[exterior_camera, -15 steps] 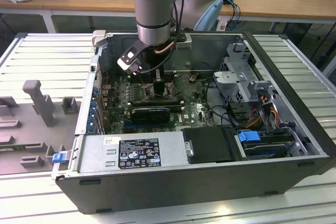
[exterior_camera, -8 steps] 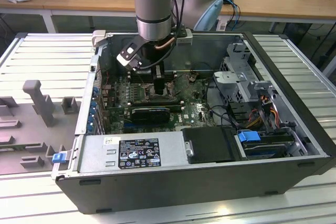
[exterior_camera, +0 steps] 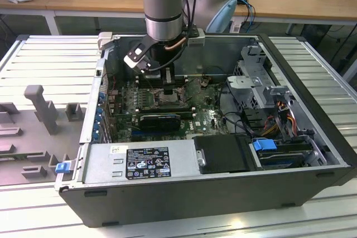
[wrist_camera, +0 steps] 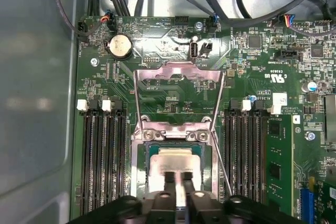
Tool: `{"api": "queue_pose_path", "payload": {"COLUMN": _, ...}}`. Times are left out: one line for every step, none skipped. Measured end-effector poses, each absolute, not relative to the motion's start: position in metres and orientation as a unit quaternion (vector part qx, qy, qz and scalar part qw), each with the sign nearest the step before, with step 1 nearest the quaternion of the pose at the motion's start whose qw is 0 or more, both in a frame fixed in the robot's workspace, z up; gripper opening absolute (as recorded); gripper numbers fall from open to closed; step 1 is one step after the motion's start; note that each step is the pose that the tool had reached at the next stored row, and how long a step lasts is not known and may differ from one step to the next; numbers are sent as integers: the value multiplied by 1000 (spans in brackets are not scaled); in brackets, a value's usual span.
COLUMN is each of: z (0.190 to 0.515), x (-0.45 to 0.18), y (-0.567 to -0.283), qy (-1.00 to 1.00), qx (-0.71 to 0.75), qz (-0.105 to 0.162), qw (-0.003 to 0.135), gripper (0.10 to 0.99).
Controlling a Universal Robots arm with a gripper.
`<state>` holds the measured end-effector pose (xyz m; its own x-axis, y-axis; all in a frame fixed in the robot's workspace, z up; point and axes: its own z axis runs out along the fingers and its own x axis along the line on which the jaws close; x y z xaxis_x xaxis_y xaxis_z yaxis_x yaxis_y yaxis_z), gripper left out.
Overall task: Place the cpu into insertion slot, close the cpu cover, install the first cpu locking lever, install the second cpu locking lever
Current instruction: 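Place the cpu into insertion slot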
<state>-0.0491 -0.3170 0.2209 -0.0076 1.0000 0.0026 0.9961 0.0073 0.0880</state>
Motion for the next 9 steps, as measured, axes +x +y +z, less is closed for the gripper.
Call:
{"api": "queue_pose_path", "payload": {"z": 221, "x": -49, "y": -317, "qy": 709, "qx": 704, "qz": 32, "qw": 30, "gripper": 153}}
{"api": "queue_pose_path", "payload": {"z": 222, "x": -49, "y": -317, "qy": 709, "qx": 704, "qz": 31, "qw": 31, "gripper": 106}}
{"api": "queue_pose_path", "payload": {"z": 223, "x": -49, "y": -317, "qy": 709, "qx": 704, "qz": 31, "qw": 31, "gripper": 106}}
{"api": "queue_pose_path", "payload": {"z": 223, "x": -49, "y": -317, "qy": 709, "qx": 704, "qz": 31, "qw": 31, "gripper": 106}}
{"api": "queue_pose_path", "payload": {"z": 225, "x": -49, "y": -317, "qy": 709, "qx": 704, "qz": 31, "qw": 31, "gripper": 106}}
{"api": "queue_pose_path", "payload": {"z": 226, "x": -49, "y": -317, "qy": 709, "qx": 704, "qz": 31, "qw": 31, "gripper": 106}}
{"api": "queue_pose_path", "payload": {"z": 227, "x": -49, "y": -317, "qy": 709, "qx": 704, "qz": 31, "qw": 31, "gripper": 106}}
{"api": "queue_pose_path", "payload": {"z": 228, "x": -49, "y": -317, "qy": 709, "qx": 704, "qz": 31, "qw": 31, "gripper": 106}}
{"api": "queue_pose_path", "payload": {"z": 228, "x": -49, "y": -317, "qy": 709, "qx": 704, "qz": 31, "qw": 31, "gripper": 106}}
